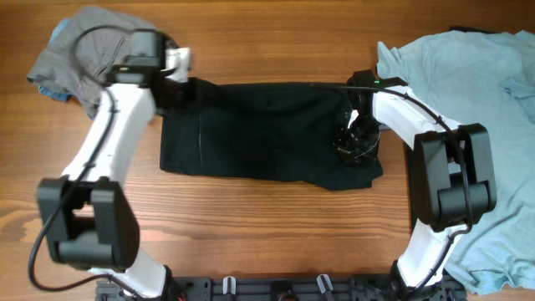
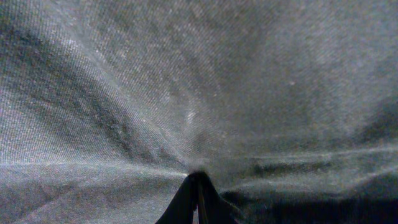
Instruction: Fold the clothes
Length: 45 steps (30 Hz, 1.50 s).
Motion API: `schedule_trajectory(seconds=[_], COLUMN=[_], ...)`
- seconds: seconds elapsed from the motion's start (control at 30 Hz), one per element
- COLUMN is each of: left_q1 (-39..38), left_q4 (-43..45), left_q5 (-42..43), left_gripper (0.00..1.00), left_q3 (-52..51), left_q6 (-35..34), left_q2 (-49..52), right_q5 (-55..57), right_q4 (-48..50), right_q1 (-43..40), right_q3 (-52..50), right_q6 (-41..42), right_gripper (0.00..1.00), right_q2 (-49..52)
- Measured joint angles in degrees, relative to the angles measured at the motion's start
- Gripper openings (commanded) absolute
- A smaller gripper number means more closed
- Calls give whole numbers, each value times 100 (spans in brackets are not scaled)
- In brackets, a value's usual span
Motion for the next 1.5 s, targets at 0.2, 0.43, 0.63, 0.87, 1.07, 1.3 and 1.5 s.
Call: schedule_trajectory(seconds=[0.2, 0.43, 0.63, 0.87, 1.07, 1.3, 1.5], left_q1=[-817, -874, -605, -20, 385, 761, 852], left_q4=[848, 3368, 3786, 376, -2009, -2157, -1449], left_q5=[116, 114, 118, 96, -140, -236, -177], left_gripper=[5, 23, 36, 56, 65, 75, 5], left_q3=[-68, -214, 380, 1305, 1370, 348, -503], left_q6=[282, 68, -518, -245, 9, 103, 85], left_q2=[881, 1674, 1681, 1191, 721, 728, 737], right_q5=[7, 9, 33, 212, 625, 1158, 514], right_q4=[17, 79, 363, -212, -1464, -1115, -396], right_q1=[0, 0, -22, -131, -168, -433, -916], right_q3=[0, -2, 9, 195, 299, -208, -1106], right_q6=[-7, -7, -229, -1054, -885, -275, -195], right_gripper=[6, 6, 8, 51, 98, 91, 80], right_q2=[0, 0, -44, -291, -1412, -1478, -1473])
